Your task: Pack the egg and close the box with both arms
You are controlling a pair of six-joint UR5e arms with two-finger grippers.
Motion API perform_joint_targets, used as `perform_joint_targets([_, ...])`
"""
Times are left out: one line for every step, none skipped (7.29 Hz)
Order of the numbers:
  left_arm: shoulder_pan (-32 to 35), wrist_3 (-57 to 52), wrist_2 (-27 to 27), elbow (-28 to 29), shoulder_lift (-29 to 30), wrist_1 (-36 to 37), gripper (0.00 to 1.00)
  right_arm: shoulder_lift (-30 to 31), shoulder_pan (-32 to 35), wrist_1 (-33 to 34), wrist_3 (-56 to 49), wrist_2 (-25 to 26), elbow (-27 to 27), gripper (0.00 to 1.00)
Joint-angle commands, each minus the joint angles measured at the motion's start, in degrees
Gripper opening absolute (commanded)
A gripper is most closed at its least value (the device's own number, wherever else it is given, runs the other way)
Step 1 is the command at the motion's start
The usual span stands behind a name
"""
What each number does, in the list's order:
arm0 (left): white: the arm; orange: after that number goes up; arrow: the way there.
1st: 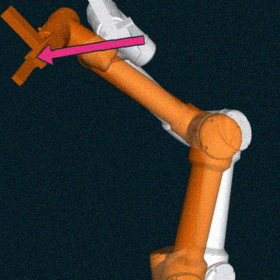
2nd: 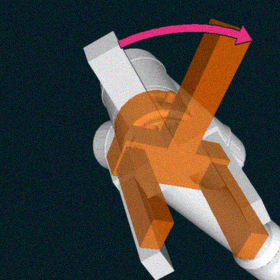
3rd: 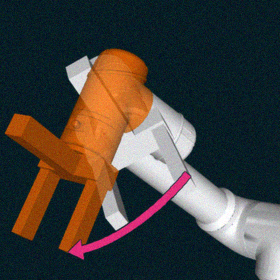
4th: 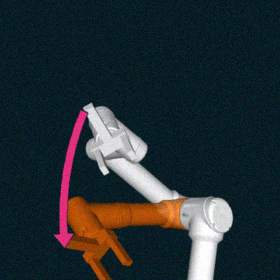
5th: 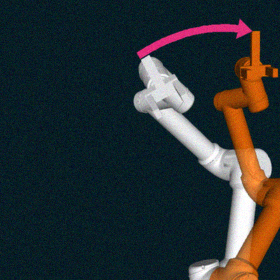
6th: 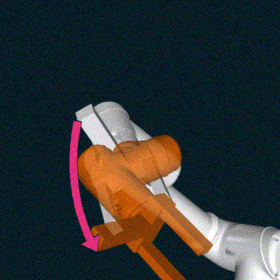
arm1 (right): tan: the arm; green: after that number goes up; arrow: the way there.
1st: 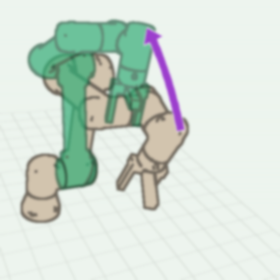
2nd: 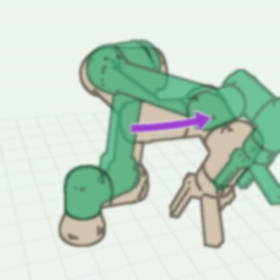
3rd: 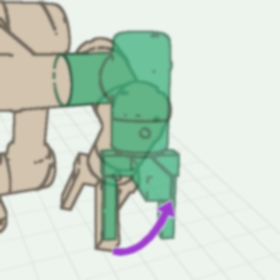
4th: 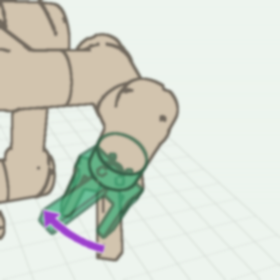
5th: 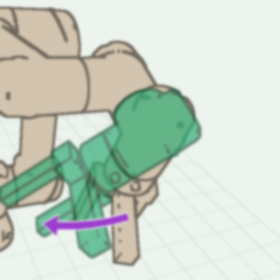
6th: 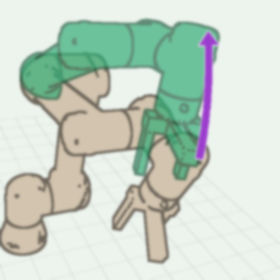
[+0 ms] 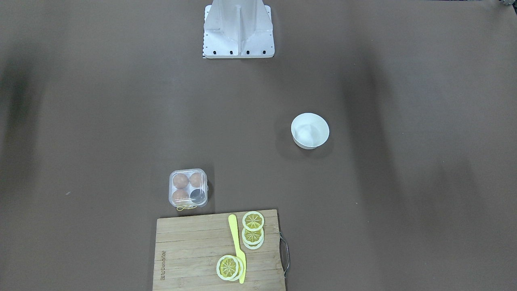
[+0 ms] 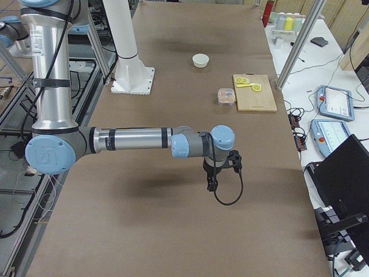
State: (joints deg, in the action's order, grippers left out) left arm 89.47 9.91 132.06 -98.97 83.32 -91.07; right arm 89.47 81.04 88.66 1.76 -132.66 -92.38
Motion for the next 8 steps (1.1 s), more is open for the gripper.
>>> perform_joint_targets([0.0, 0.0, 0.6, 0.2, -0.3, 0.6, 0.98, -0.8, -0.4, 1.0, -0.1, -0.1, 0.4, 1.0])
perform_joint_targets([0.2, -0.1, 0.5, -0.4, -1.0, 0.0, 0.98, -0.8, -0.3, 1.1, -1.4, -0.1, 0.4, 1.0])
perform_joint_targets([0.1, -2.2, 0.7, 0.2, -4.0, -4.6, 0.98, -0.9, -0.3, 1.1, -1.9, -0.1, 0.3, 1.0])
perform_joint_targets([0.0, -1.9, 0.7, 0.4, -3.4, -4.6, 0.98, -0.9, -0.3, 1.1, -2.0, 0.3, 0.0, 1.0])
perform_joint_targets([0.1, -1.9, 0.7, 0.0, -3.6, -4.8, 0.98, -1.1, -0.2, 1.1, -2.0, 0.3, -0.2, 1.0])
perform_joint_targets([0.1, -2.0, 0.7, -0.4, -3.5, -5.1, 0.98, -1.4, 0.0, 1.0, -2.0, 0.2, 0.0, 1.0])
perform_joint_targets([0.0, -2.0, 0.6, -0.4, -3.3, -5.2, 0.98, -1.4, 0.1, 1.0, -1.9, 0.0, -0.1, 1.0])
perform_joint_targets([0.0, -2.0, 0.6, 0.0, -2.9, -5.3, 0.98, -1.5, 0.1, 1.1, -1.9, 0.1, 0.2, 1.0])
